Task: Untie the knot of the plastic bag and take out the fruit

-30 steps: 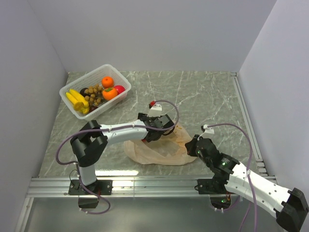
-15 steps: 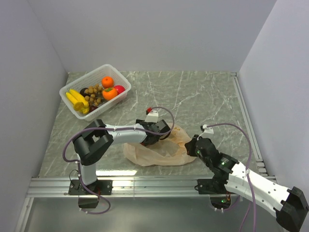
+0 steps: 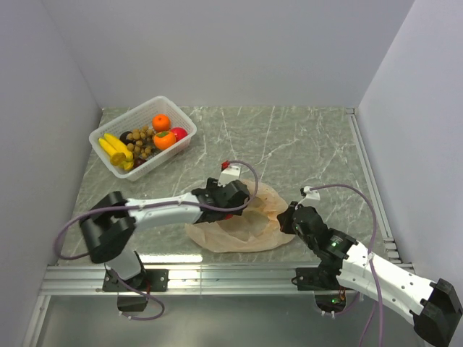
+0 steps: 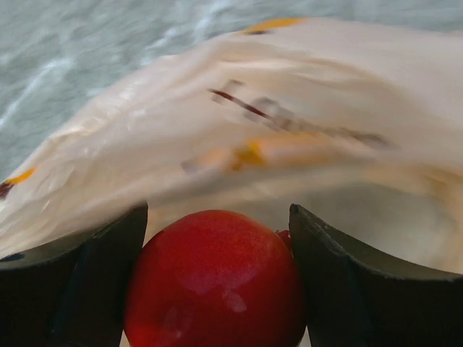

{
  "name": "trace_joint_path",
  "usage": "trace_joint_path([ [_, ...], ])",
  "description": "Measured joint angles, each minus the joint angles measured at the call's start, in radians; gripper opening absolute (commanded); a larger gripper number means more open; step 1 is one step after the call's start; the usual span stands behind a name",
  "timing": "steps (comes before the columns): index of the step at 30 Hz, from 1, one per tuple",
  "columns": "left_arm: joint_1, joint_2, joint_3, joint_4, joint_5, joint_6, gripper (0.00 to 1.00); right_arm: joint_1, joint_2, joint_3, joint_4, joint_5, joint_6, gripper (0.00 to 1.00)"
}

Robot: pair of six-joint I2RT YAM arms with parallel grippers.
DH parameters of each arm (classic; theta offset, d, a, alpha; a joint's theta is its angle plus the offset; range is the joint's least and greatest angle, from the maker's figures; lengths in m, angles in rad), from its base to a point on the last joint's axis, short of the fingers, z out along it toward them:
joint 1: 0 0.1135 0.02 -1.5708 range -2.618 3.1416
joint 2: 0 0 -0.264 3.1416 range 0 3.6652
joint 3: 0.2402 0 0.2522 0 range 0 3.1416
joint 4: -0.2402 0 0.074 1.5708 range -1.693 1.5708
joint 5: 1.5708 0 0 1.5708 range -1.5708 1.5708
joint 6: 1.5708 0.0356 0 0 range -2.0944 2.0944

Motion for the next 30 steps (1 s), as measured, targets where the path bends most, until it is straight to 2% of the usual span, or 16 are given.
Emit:
trace_joint_path([
  [7,-0.019,-0.255,-0.116,0.192,0.232,0.152,0.50,0.002,-0.003,0.001,-0.013,0.012,0.000,0.00],
  [13,-0.010,-0.291,-0.125,0.255,0.408,0.226,0.50,0.002,-0.010,0.020,-0.054,0.029,0.000,0.00],
  [15,0.026,-0.311,-0.116,0.254,0.451,0.226,0.50,0.002,-0.010,0.030,-0.061,0.034,0.000,0.00],
  [21,0.294,-0.376,-0.008,0.250,0.484,0.200,0.51,0.002,-0.006,0.053,-0.082,0.037,0.001,0.00],
  [26,0.579,-0.385,0.104,0.226,0.425,0.137,0.51,0.004,-0.001,0.055,-0.092,0.040,0.001,0.00],
  [30,0.789,-0.343,0.111,0.224,0.372,0.103,0.53,0.004,0.005,0.055,-0.095,0.040,0.000,0.00],
])
